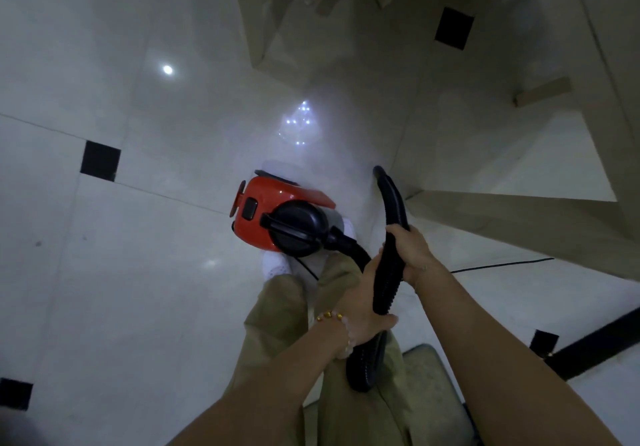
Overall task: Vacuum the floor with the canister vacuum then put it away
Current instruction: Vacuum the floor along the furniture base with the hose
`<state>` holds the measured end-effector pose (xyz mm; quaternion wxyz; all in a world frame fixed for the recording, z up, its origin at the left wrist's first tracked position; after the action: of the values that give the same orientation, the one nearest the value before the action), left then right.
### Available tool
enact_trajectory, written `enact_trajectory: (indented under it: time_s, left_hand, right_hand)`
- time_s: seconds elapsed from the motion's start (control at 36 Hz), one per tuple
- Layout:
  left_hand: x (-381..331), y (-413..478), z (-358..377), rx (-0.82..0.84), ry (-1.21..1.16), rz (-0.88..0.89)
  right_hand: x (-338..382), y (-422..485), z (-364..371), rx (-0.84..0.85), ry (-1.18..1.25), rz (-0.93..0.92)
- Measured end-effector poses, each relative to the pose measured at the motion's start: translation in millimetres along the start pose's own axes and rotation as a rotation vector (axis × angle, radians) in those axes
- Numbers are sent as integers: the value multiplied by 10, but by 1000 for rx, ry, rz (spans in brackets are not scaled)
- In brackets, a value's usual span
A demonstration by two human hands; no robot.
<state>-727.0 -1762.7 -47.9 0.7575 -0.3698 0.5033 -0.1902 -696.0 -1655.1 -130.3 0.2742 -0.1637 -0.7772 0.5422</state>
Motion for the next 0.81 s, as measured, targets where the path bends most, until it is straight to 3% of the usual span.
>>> enact_trajectory:
  time_s: [0.22, 0.56, 0.67, 0.81]
  left_hand:
    - [42, 48, 107, 69, 112, 14]
    - [55, 70, 99, 105, 163, -30]
    - [84, 115, 60, 92, 143, -81]
    - [52, 106, 24, 50, 152, 5]
  right_hand:
    - [-262, 2, -170, -65, 182, 83]
    - [-373, 36, -164, -128, 192, 178]
    - [-340, 61, -129, -139, 165, 136]
    - [-197, 156, -133, -184, 110, 48]
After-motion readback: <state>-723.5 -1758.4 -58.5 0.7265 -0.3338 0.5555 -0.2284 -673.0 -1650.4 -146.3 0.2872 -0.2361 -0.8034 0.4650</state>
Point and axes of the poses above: each hand's wrist, its own y-axis towards the middle knuckle, its own z-axis out of the palm, x = y × z, the point moved 10 cm from there along y, towards the middle knuckle, and after that the axes turned 8 degrees about -y, right-handed, at the moved point
